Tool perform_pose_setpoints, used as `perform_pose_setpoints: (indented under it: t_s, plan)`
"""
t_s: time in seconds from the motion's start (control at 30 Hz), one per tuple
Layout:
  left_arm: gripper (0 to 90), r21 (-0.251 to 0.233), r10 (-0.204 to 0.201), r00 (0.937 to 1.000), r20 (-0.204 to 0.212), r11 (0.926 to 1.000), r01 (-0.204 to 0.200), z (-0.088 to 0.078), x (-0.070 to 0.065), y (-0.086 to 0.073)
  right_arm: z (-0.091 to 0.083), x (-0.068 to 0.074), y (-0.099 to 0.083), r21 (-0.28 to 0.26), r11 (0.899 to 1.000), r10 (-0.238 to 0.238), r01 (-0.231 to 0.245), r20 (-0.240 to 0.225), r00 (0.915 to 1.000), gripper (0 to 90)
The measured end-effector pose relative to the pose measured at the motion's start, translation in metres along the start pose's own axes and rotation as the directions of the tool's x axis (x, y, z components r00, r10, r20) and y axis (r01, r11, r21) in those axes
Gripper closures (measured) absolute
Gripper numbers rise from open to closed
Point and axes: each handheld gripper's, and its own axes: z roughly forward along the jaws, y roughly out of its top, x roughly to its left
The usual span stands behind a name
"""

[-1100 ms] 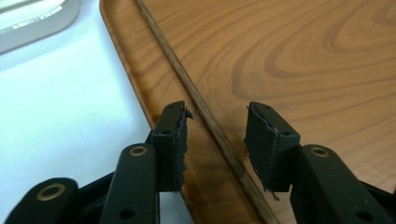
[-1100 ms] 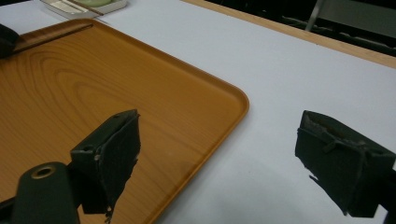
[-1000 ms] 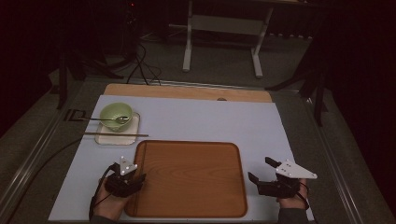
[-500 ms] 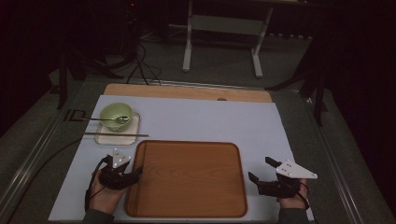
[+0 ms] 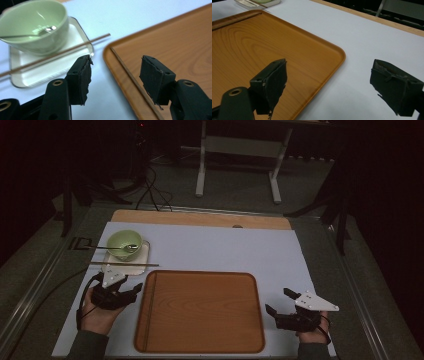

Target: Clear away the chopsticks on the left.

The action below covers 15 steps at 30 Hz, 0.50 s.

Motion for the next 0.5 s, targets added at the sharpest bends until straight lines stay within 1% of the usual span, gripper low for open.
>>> perform_pose_setpoints:
  t_s: [0.13,0.37,0.4,0.43,0.47,0.5]
  plan:
    - [42.0,-0.016,-0.011,0.9999,0.002,0.9998,0.011,0.002,0.006,0.002,0.000,0.001,0.000,0.000,1.000,0.001,-0.001,-0.001,1.0000,13.7]
    - [40.6,-0.036,-0.004,1.0000,0.007,0.9993,0.004,0.002,0.013,0.008,0.000,0.000,0.000,-0.002,1.000,0.002,-0.002,0.000,1.0000,13.7]
    - [40.5,-0.043,-0.010,0.9999,0.013,0.9990,0.010,0.003,0.017,0.009,0.000,0.000,0.000,-0.001,1.000,0.001,-0.001,0.000,1.0000,13.7]
    - [40.4,-0.043,-0.010,0.9999,0.013,0.9990,0.010,0.003,0.017,0.009,0.000,0.000,0.000,-0.001,1.000,0.001,-0.001,0.000,1.0000,13.7]
    - [40.4,-0.055,-0.025,0.9995,0.018,0.9982,0.026,0.005,0.021,0.010,0.000,0.000,0.000,-0.001,1.000,0.001,-0.001,-0.001,1.0000,13.7]
    - [40.4,-0.055,-0.025,0.9995,0.018,0.9982,0.026,0.005,0.021,0.010,0.000,0.000,0.000,-0.001,1.000,0.001,-0.001,-0.001,1.0000,13.7]
